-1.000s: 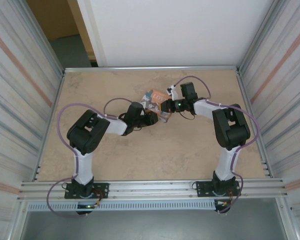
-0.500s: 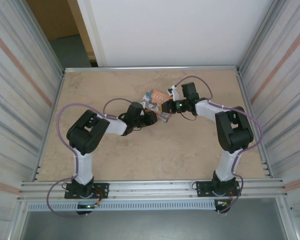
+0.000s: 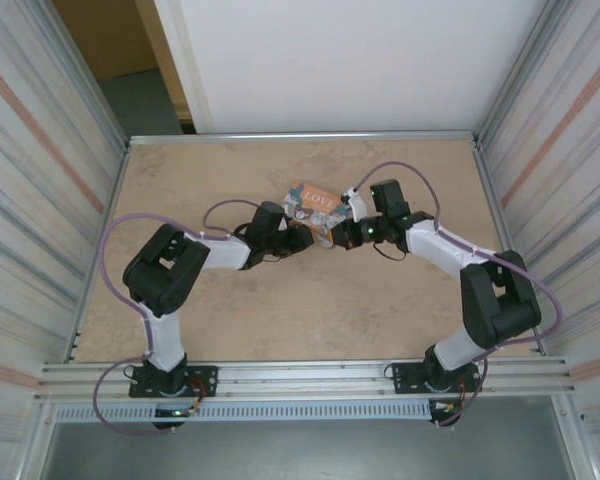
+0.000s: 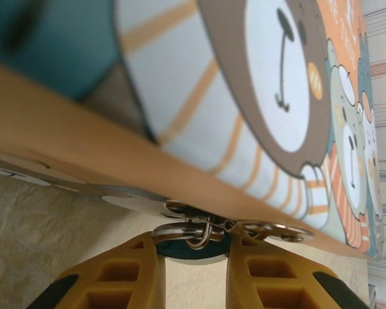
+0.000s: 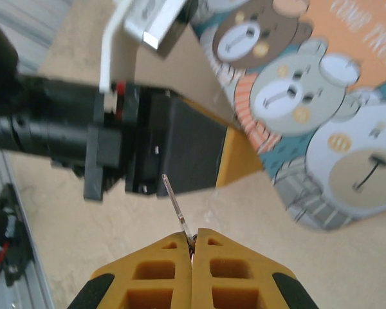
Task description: Unlock a padlock with a key
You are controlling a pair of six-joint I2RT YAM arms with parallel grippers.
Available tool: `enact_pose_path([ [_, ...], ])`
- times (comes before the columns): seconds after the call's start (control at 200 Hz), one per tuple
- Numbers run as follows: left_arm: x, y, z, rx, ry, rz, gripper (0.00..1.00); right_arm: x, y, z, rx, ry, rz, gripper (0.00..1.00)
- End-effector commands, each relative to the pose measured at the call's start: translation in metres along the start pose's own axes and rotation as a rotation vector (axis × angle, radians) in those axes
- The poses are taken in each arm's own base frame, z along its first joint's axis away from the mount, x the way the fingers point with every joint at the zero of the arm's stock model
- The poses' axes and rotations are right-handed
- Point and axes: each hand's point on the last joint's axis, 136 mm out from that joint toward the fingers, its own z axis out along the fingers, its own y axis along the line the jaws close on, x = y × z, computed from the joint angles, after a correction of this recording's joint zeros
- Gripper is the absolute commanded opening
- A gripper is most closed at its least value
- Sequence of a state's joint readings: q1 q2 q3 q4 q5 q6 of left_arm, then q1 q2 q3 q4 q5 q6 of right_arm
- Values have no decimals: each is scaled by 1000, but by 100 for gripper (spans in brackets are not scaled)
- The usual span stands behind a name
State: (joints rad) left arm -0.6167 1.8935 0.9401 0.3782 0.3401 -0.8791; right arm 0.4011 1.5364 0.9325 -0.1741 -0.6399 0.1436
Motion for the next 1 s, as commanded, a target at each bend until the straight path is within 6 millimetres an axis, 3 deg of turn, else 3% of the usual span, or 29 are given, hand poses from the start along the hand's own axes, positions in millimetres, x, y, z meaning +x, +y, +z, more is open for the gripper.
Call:
enact_pose_path([
  [0.0,-9,-27,-17,57,-22,-7,16,28,1,-1,79,53,-71,0],
  [0.351,-11,-35,-26,73,-38,-15,11,81,-10,23,174,125,-139,0],
  [0.536,-8,-40,-27,77,-28,-11,11,80,-13,35,185,124,-188,0],
  [0.997,-1,-43,-26,85,15,-9,12,52,-27,43,263,91,-315,0],
])
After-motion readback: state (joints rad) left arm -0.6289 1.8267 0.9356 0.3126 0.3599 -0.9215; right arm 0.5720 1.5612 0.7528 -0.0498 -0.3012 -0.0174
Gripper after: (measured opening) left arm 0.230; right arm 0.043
